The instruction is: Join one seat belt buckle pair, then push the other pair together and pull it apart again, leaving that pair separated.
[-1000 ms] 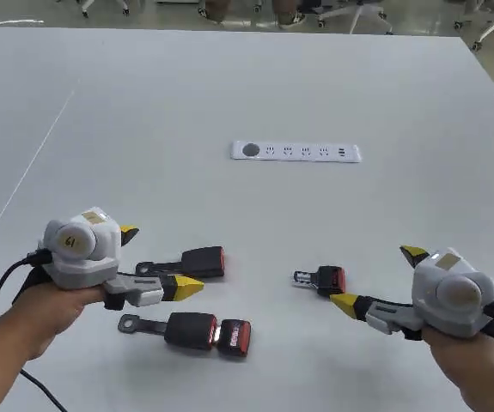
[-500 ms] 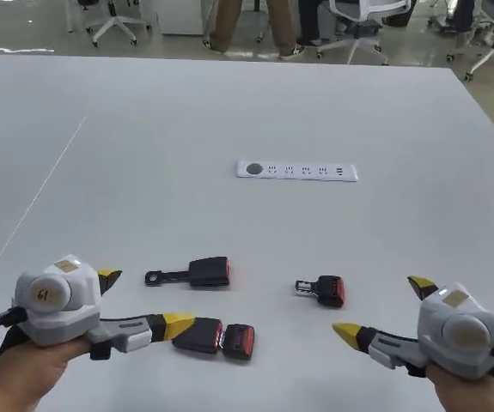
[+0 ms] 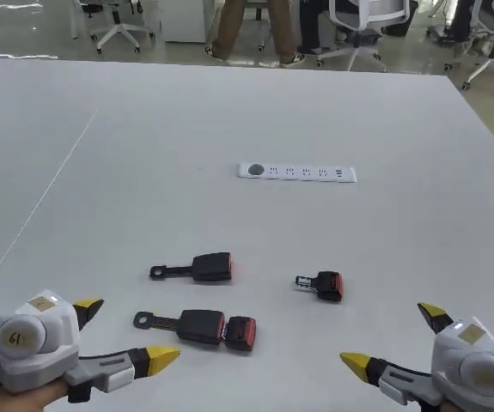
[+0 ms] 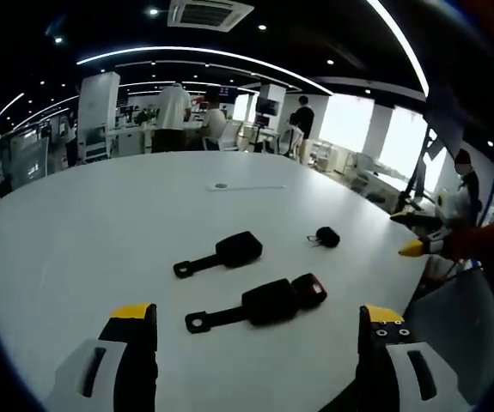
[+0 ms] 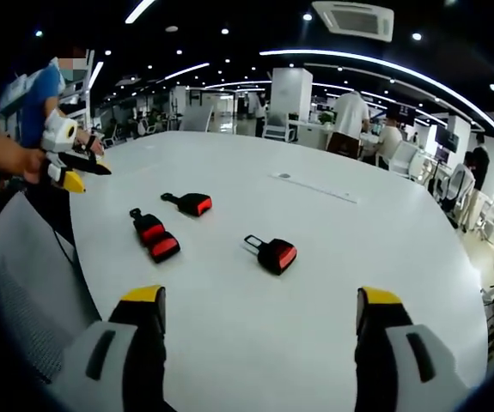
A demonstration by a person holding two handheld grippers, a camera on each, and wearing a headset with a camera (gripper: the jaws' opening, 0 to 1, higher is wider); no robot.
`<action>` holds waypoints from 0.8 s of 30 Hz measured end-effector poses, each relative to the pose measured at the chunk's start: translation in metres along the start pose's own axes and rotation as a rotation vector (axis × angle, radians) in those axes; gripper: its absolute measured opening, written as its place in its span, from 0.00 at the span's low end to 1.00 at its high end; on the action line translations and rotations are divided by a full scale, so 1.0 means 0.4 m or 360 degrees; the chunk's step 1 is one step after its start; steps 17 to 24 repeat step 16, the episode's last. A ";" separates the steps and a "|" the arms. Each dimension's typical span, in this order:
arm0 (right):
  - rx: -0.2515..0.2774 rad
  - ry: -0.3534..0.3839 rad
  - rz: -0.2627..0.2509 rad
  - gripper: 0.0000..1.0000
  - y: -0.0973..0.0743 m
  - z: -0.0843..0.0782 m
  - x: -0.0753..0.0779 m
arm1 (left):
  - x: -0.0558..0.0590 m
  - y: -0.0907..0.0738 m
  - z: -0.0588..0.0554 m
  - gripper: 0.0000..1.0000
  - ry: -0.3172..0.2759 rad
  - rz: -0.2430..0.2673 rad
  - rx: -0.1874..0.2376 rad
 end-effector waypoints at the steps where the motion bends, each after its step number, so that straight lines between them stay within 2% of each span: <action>1: 0.0005 0.0013 0.0001 0.93 -0.006 -0.001 -0.005 | 0.002 -0.006 -0.006 1.00 -0.0003 0.0001 -0.0003; 4: 0.0019 0.0020 -0.0013 0.93 -0.022 -0.005 -0.020 | 0.011 -0.018 -0.014 1.00 -0.0004 0.0005 -0.0007; 8: 0.0005 0.0032 -0.0019 0.93 -0.024 -0.019 -0.031 | 0.008 -0.033 -0.021 1.00 -0.0044 0.0009 0.0015; 12: -0.0005 0.0034 -0.0015 0.93 -0.023 -0.018 -0.040 | 0.014 -0.042 -0.022 1.00 -0.0025 0.0016 0.0020; 24: 0.0000 0.0025 -0.0012 0.93 -0.020 -0.015 -0.042 | 0.015 -0.048 -0.020 1.00 -0.0022 0.0020 0.0020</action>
Point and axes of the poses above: the centre of the closed fingertips' face, and the gripper's own axes: y roughly forward along the fingers, x roughly to its right, z roughly out of its top, the point moved 10 cm from there along -y, roughly backward along the fingers, and after that the axes turned 5 degrees about x, right-handed, at the moved point
